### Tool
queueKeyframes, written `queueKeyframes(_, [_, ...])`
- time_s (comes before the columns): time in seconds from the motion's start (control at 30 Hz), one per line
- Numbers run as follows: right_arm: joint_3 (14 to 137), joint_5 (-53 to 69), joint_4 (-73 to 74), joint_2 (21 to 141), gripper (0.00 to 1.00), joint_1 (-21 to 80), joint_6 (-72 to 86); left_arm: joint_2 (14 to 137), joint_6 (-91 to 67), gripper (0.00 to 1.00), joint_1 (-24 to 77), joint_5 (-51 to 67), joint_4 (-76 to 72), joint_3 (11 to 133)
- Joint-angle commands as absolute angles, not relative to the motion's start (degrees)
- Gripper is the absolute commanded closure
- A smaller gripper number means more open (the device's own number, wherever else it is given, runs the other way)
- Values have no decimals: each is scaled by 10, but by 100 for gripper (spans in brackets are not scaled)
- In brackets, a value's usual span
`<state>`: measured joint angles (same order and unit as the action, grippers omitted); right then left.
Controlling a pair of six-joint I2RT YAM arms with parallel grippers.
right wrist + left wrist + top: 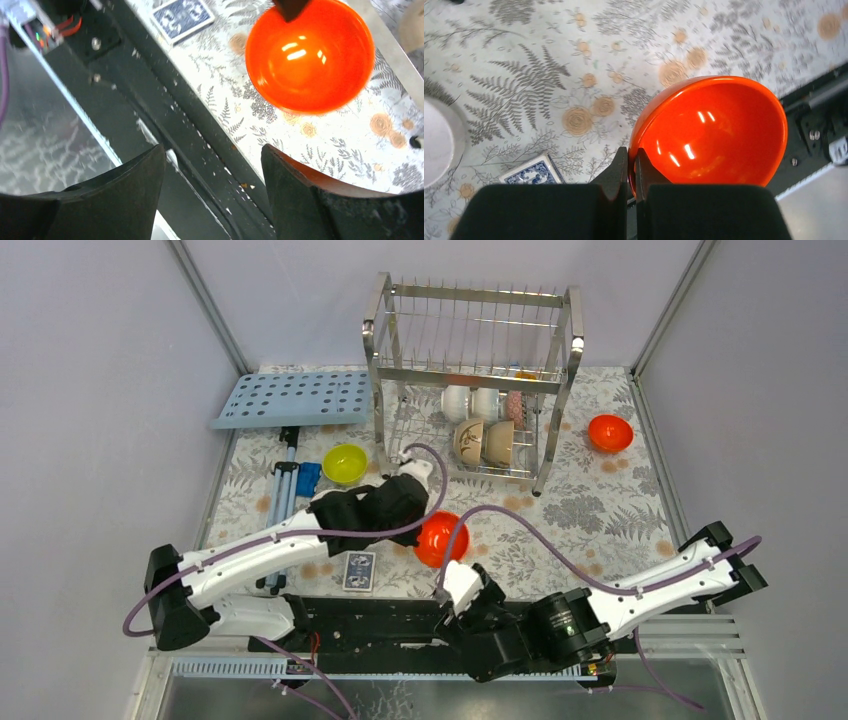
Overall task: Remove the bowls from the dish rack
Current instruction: Place the bowl with the bowl.
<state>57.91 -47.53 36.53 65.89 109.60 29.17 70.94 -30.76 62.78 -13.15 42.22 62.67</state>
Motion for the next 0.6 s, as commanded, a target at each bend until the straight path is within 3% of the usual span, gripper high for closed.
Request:
queueKeyframes(0.0, [615, -610, 377, 648, 22, 1098, 473, 667, -408, 100, 593, -184, 374, 604])
queueKeyframes(0.17, [667, -549, 392, 648, 20, 966, 531, 628, -502, 100, 588, -223, 370, 573])
queueKeyframes(0.33, [660, -505, 348, 634, 26, 844, 541, 590, -597, 100, 588, -247, 383, 538])
queueKeyframes(0.5, [609, -439, 322, 616, 47, 759, 581, 590, -664, 100, 588, -259, 424, 521])
queueKeyframes(0.57, [598, -423, 323, 618, 50, 749, 595, 596, -679, 100, 588, -255, 430, 517])
